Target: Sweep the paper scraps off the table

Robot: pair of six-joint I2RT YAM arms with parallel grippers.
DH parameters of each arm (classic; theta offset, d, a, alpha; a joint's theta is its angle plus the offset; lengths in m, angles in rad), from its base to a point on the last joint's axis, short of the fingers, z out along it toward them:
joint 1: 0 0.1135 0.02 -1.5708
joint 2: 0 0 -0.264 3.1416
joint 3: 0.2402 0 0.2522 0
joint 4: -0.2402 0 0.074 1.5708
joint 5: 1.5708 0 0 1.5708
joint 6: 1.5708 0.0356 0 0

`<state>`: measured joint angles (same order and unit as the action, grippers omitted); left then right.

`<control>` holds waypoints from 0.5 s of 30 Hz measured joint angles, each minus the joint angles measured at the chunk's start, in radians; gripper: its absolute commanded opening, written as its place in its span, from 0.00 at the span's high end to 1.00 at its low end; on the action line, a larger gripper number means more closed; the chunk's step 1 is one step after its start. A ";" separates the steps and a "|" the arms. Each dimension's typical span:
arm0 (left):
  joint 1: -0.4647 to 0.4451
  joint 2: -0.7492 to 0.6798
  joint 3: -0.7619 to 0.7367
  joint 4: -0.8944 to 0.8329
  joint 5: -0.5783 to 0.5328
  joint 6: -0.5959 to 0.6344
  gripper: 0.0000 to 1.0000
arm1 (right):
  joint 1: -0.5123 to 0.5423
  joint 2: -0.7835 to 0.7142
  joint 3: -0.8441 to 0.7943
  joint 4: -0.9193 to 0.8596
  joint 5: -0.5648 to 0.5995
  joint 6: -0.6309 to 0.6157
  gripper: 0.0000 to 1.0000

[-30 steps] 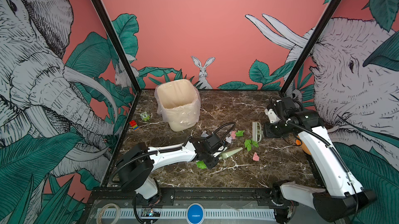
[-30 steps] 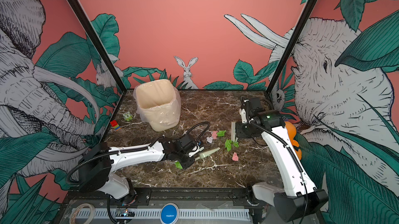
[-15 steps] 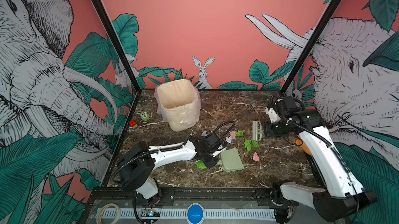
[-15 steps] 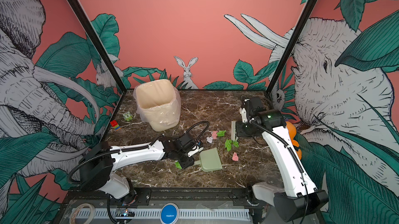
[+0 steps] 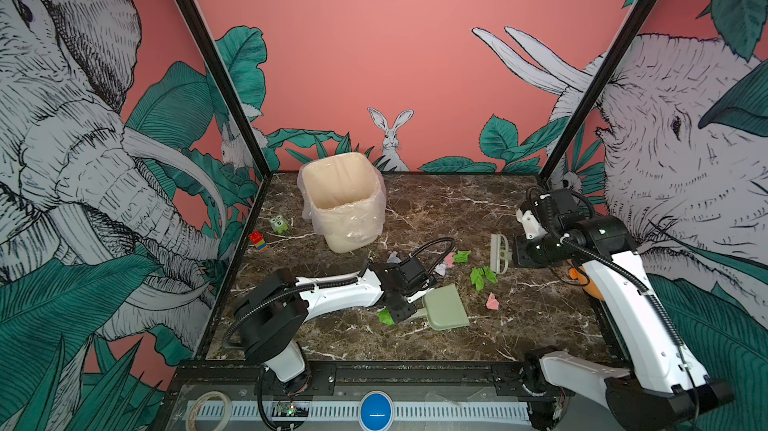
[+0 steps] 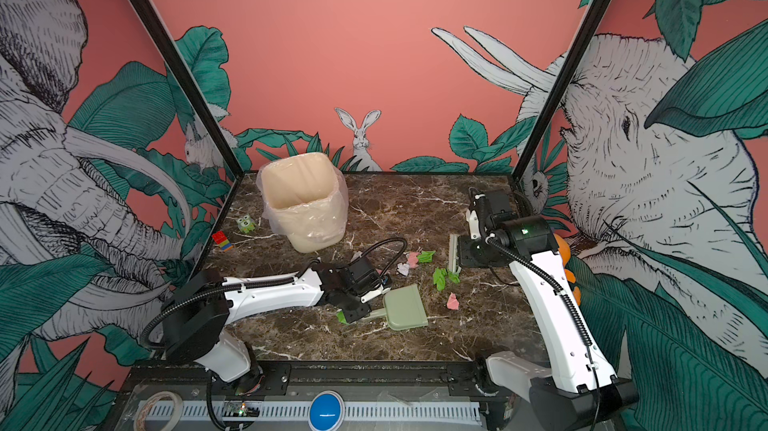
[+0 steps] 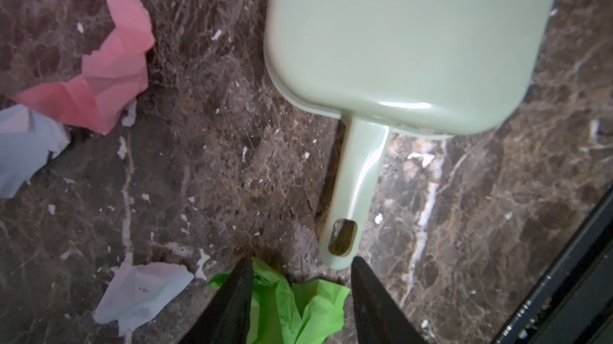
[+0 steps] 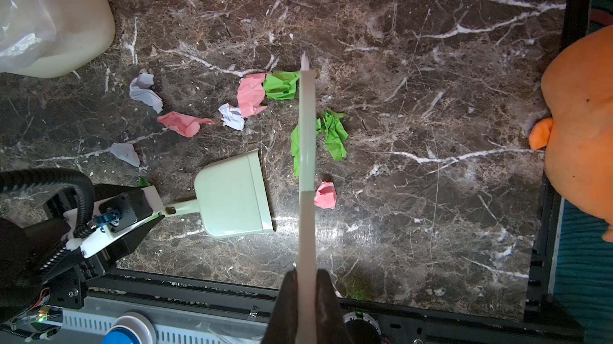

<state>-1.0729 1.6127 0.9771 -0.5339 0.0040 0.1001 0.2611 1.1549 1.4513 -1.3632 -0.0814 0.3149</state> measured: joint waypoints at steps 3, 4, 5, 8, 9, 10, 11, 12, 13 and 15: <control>-0.004 0.019 -0.004 0.039 0.018 0.008 0.54 | 0.000 0.000 0.024 -0.023 0.011 0.000 1.00; -0.004 0.026 -0.005 0.048 0.026 0.008 0.55 | 0.000 0.000 0.033 -0.028 0.015 0.000 1.00; -0.005 0.035 -0.008 0.062 0.041 0.010 0.55 | 0.000 0.000 0.047 -0.038 0.020 0.000 1.00; -0.005 0.048 -0.013 0.072 0.077 0.014 0.54 | 0.000 0.000 0.071 -0.053 0.026 0.000 1.00; -0.005 0.048 -0.014 0.072 0.089 0.015 0.54 | 0.000 -0.002 0.071 -0.055 0.026 0.000 1.00; -0.005 0.048 -0.014 0.073 0.097 0.016 0.54 | 0.000 -0.002 0.068 -0.055 0.026 0.000 1.00; -0.005 0.048 -0.014 0.073 0.106 0.017 0.55 | 0.000 -0.003 0.058 -0.052 0.026 0.000 1.00; -0.005 0.048 -0.014 0.072 0.113 0.018 0.55 | 0.000 -0.007 0.043 -0.048 0.026 0.001 1.00; -0.005 0.049 -0.014 0.071 0.119 0.021 0.55 | 0.000 -0.011 0.024 -0.045 0.025 0.004 1.00; -0.005 0.051 -0.014 0.069 0.129 0.023 0.55 | 0.000 -0.019 -0.019 -0.035 0.020 0.013 1.00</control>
<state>-1.0775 1.6634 0.9634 -0.4644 0.1326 0.1234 0.2611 1.1362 1.4319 -1.3987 -0.0612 0.3279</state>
